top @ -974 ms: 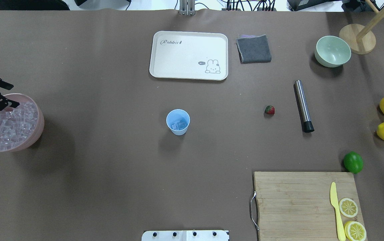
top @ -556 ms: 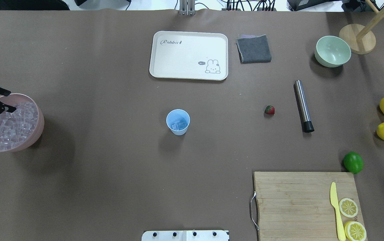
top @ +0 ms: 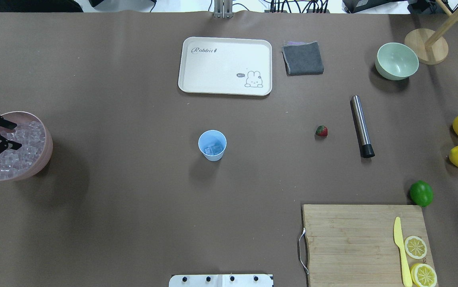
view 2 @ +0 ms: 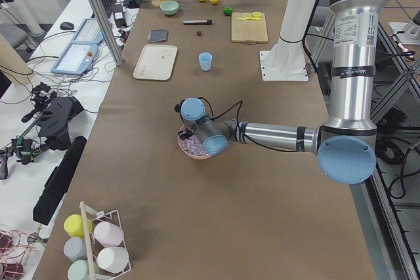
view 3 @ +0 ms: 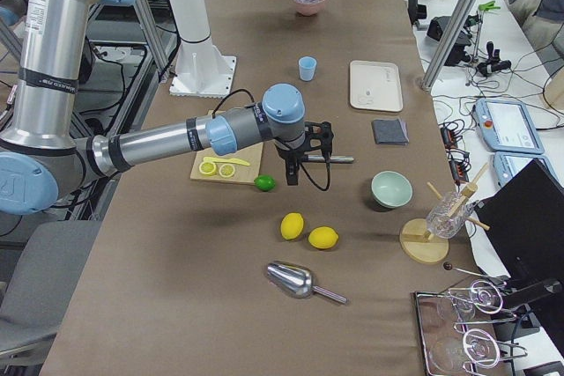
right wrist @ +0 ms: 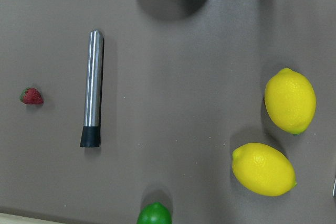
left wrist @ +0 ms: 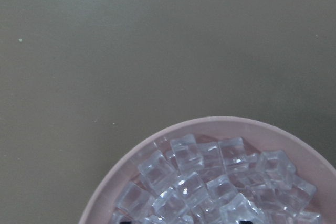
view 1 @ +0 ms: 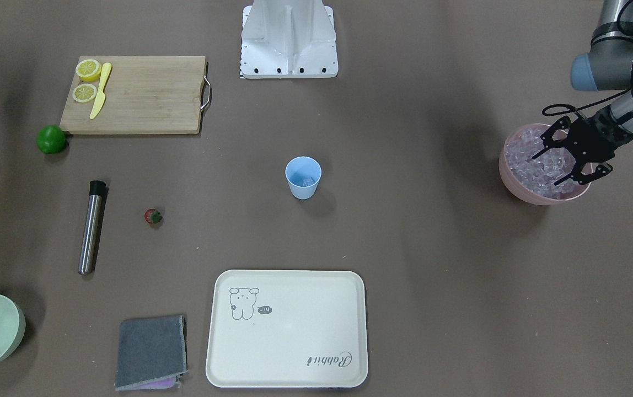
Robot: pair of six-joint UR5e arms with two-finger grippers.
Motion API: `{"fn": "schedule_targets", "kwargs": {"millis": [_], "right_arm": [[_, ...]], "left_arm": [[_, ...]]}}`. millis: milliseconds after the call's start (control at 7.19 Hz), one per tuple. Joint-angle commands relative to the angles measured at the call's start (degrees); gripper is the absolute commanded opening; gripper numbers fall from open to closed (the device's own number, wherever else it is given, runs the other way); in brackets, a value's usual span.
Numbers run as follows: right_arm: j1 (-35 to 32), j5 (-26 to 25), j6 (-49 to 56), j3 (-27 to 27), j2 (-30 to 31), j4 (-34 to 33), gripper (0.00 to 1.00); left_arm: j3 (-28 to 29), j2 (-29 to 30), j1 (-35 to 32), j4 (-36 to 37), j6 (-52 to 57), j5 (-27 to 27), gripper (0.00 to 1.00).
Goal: Mash ice and strawberries in cup
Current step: 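Close the left gripper on a third ice cube in the bowl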
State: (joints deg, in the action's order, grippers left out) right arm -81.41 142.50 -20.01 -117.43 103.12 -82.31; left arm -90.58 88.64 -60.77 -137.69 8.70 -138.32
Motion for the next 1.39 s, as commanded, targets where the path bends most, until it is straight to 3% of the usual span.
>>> {"fn": "schedule_targets", "kwargs": {"millis": [0, 556, 695, 835, 974, 1113, 1252], "right_arm": [[-0.2, 0.0, 0.0, 0.0, 1.1, 1.4, 1.00], [-0.9, 0.1, 0.1, -0.1, 2.0, 1.4, 1.00], [-0.9, 0.1, 0.1, -0.1, 2.0, 1.4, 1.00], [-0.9, 0.1, 0.2, 0.0, 2.0, 1.4, 1.00], [-0.9, 0.0, 0.2, 0.1, 1.9, 1.4, 1.00], [-0.9, 0.0, 0.2, 0.0, 1.9, 1.4, 1.00], [-0.9, 0.0, 0.2, 0.0, 1.7, 1.4, 1.00]], "left_arm": [[0.4, 0.0, 2.3, -0.7, 0.0, 1.4, 0.75], [0.2, -0.9, 4.7, -2.0, -0.1, 4.0, 0.65], [0.1, -0.9, 5.0, -2.1, 0.0, 4.2, 0.54], [0.1, -1.4, 5.0, -2.8, -0.2, 4.1, 0.34], [0.0, -1.8, 5.0, -2.9, -0.3, 3.6, 0.06], [0.0, -2.0, 4.9, -2.9, -0.1, 3.5, 0.00], [-0.4, -1.9, 4.4, -2.6, -0.2, 2.5, 0.00]]}}
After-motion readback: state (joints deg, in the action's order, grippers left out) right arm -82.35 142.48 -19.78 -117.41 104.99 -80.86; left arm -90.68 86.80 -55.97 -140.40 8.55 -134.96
